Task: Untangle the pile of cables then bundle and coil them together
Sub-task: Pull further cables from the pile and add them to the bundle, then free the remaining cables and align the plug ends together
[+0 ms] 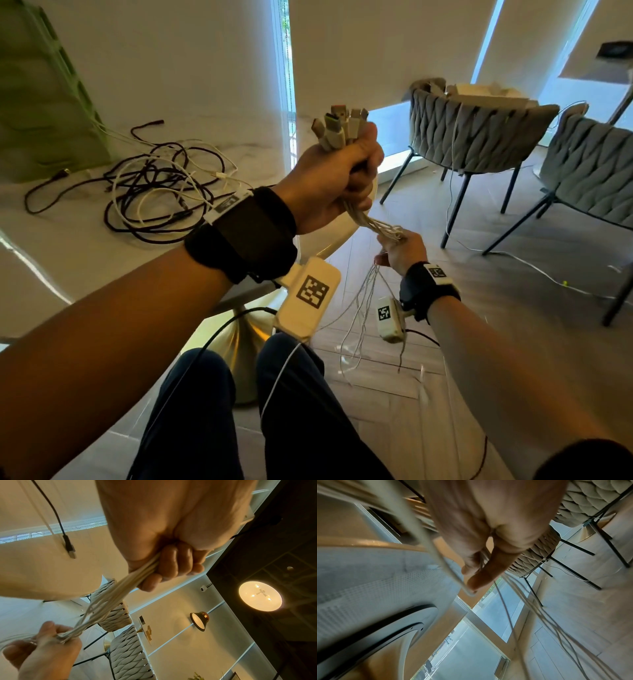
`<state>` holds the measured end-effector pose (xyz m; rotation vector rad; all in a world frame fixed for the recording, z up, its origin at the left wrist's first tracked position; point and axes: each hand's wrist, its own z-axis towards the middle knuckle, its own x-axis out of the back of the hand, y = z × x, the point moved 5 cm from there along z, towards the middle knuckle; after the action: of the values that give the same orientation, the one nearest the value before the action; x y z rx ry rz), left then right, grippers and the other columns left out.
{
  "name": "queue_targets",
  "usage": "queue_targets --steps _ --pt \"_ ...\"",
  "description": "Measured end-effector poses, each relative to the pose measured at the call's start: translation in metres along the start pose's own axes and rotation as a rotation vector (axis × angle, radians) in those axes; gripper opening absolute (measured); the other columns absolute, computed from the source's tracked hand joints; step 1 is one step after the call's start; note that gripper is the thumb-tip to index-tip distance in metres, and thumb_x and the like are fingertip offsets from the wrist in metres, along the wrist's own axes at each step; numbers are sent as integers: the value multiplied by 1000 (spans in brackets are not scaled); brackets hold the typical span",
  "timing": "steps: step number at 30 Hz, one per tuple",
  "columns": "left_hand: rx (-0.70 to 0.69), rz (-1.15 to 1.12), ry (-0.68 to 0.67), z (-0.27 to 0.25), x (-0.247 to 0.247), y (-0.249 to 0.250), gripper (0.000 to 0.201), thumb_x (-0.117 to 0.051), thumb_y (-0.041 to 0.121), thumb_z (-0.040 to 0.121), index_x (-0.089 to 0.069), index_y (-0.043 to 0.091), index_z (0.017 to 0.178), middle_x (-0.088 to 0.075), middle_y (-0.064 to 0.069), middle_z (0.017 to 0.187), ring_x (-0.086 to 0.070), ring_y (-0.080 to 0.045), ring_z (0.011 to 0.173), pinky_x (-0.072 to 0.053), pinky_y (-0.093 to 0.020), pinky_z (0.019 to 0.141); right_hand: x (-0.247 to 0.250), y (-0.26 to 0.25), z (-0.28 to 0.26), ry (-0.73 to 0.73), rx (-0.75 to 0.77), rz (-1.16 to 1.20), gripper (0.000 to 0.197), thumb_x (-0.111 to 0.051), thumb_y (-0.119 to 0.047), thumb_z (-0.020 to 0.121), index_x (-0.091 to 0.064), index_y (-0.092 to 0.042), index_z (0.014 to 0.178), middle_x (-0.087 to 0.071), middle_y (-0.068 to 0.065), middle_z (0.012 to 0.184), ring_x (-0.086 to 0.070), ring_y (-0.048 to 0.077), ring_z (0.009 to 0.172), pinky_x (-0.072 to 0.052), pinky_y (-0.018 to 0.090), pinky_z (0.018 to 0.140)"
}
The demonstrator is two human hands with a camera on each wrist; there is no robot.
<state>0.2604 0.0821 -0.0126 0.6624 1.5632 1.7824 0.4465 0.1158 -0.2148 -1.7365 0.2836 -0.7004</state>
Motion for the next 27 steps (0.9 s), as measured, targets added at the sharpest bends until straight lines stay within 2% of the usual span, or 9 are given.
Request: queue_targets --steps 5,8,12,15,17,19,21,24,27 --pt "-21 68 11 4 6 -1 44 -32 33 104 -42 11 67 -29 3 50 -23 -12 47 -27 -29 53 -15 21 -5 -157 -101 196 14 -65 6 84 -64 -7 90 -66 13 85 -66 23 76 -56 38 84" --pt "-12 68 32 5 9 -4 44 -33 32 104 -43 11 67 -30 3 49 -24 -12 46 -28 -28 52 -24 23 -16 -245 -110 217 23 -69 -3 85 -61 -1 106 -62 11 91 -60 21 85 -51 31 78" --pt "36 162 42 3 14 -12 40 -37 31 104 -51 10 72 -31 7 48 -26 -10 44 -30 -24 47 -31 22 -28 -304 -143 190 24 -58 -20 95 -57 -5 114 -60 9 107 -60 24 104 -49 36 91" --pt "-12 526 -77 -8 1 -28 24 -52 24 98 -62 9 83 -47 12 56 -42 -3 46 -37 -17 49 -29 15 -34 -266 -133 130 14 -43 -14 97 -56 -15 103 -59 15 111 -62 22 89 -52 36 76" --pt "-62 717 -236 -14 -15 -47 17 -61 17 93 -67 2 89 -61 8 70 -53 2 57 -43 -17 61 -24 8 -41 -260 -136 82 17 -43 -25 90 -51 -16 101 -58 15 112 -60 24 88 -52 38 77" --pt "-6 825 -410 -19 -33 -72 17 -68 15 88 -71 -1 94 -69 8 74 -61 2 67 -49 -23 71 -20 10 -46 -315 -180 91 19 -48 -28 88 -46 -13 100 -55 14 113 -58 26 92 -48 24 74" --pt "-6 959 -495 -22 -47 -91 22 -74 21 82 -72 7 98 -71 4 88 -64 -9 80 -50 -26 81 -14 14 -48 -330 -243 12 9 -40 -14 101 -44 -9 95 -52 19 105 -50 13 73 -42 14 55" --pt "25 1151 -609 -30 -62 -119 16 -72 24 84 -70 10 92 -62 3 79 -55 -9 68 -42 -14 64 -11 15 -43 -320 -336 -145 18 -38 -20 100 -44 -10 87 -51 14 87 -44 16 60 -36 15 36" --pt "39 1339 -687 -35 -63 -139 12 -67 28 88 -68 17 91 -59 6 73 -50 -6 60 -36 -17 57 -12 3 -48 -325 -442 -171 23 -44 -21 94 -40 -12 74 -45 12 70 -43 23 56 -36 25 41"
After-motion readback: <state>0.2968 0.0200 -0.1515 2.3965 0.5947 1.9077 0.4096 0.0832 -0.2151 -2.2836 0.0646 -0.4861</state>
